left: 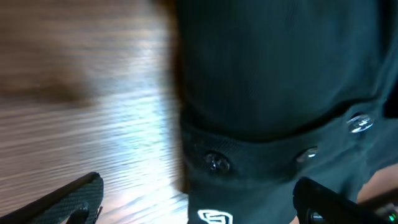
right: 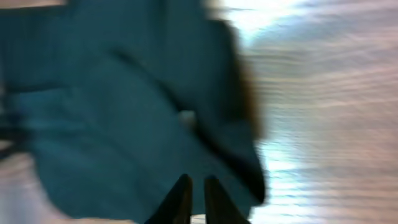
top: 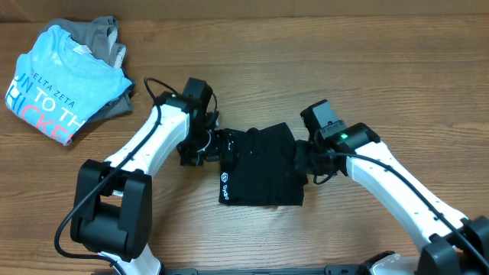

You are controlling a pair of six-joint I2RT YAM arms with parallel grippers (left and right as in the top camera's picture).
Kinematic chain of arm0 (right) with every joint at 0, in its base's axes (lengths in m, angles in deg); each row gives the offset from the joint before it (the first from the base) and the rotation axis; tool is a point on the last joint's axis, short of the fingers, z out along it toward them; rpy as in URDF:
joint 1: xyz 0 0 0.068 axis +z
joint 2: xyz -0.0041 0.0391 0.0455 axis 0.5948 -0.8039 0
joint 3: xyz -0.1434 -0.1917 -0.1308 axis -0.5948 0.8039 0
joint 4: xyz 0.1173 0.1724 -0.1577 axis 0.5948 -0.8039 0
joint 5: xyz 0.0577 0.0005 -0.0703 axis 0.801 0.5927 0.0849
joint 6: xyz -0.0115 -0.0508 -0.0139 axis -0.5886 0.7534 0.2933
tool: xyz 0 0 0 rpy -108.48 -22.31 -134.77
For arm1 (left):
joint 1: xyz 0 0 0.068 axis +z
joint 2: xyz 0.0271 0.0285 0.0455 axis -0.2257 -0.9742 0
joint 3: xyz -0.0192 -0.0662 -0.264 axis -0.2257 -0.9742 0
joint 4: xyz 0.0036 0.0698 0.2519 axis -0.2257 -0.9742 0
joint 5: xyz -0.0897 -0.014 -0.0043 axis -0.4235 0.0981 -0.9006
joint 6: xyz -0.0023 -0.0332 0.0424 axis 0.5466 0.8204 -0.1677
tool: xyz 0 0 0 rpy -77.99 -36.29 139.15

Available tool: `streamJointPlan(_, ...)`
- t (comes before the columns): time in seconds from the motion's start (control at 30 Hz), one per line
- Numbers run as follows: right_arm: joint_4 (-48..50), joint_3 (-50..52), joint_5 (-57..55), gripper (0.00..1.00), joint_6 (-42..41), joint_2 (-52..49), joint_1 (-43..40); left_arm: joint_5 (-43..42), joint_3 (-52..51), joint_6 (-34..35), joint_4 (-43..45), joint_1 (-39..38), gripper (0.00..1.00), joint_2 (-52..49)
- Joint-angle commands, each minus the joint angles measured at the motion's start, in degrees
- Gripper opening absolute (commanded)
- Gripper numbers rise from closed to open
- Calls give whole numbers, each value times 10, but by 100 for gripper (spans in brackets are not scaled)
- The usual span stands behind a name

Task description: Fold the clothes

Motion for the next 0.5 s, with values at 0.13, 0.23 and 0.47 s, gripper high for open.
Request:
streamJointPlan(0.13, 54, 32, 75, 8, 20, -28, 10, -121, -68, -3, 81, -1, 100, 1)
streamJointPlan(0.23, 69, 53, 81, 7, -38, -58, 8, -132, -78, 16, 101, -2, 100, 1)
streamJointPlan(0.47, 94, 62, 127, 5, -80, -100, 8, -171, -110, 46, 184, -13, 100, 1)
